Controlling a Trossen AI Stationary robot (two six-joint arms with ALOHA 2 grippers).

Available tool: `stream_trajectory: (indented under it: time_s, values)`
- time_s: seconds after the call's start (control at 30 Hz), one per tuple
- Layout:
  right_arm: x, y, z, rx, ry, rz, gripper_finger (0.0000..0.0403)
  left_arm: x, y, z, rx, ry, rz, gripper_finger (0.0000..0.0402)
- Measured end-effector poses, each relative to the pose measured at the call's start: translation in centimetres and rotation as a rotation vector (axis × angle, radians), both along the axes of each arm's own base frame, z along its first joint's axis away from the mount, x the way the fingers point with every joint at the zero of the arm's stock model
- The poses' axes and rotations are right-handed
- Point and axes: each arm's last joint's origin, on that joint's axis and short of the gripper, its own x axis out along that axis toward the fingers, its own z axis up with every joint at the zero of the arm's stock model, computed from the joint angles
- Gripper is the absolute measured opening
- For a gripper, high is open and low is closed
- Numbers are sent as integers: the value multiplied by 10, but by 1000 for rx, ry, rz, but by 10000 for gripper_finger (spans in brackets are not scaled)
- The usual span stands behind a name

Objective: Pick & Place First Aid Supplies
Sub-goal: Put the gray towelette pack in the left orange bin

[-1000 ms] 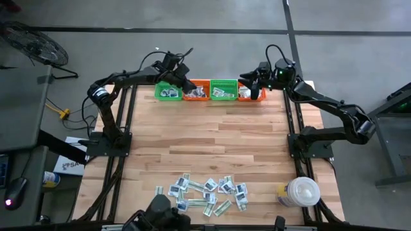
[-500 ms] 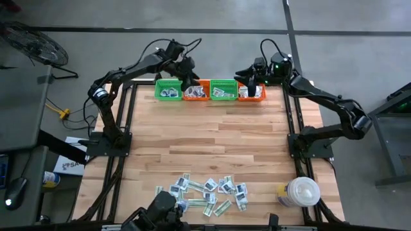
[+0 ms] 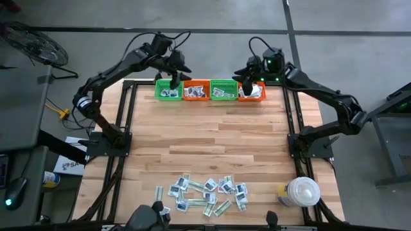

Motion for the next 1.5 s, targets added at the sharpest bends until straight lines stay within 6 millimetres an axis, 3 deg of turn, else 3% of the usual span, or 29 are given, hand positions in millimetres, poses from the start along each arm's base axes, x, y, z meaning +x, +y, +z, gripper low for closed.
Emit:
stream_trajectory:
  time_s: [0.23, 0.7, 0.87, 1.23, 1.5]
  values:
    - [3, 0, -10, 7, -65, -12, 133, -13, -16, 15, 55, -19, 12, 182]
    - [19, 20, -24, 15, -77, 15, 133, -26, -91, -38, -18, -138, 72, 182]
    - [21, 25, -26, 15, -51, 42, 133, -29, -119, -43, -8, -121, 108, 182]
    - [24, 47, -33, 75, 26, 255, 133, -12, -178, -40, 39, -113, 130, 182]
    - [1, 77, -32, 70, 91, 373, 133, 0, -224, -45, 55, -90, 167, 182]
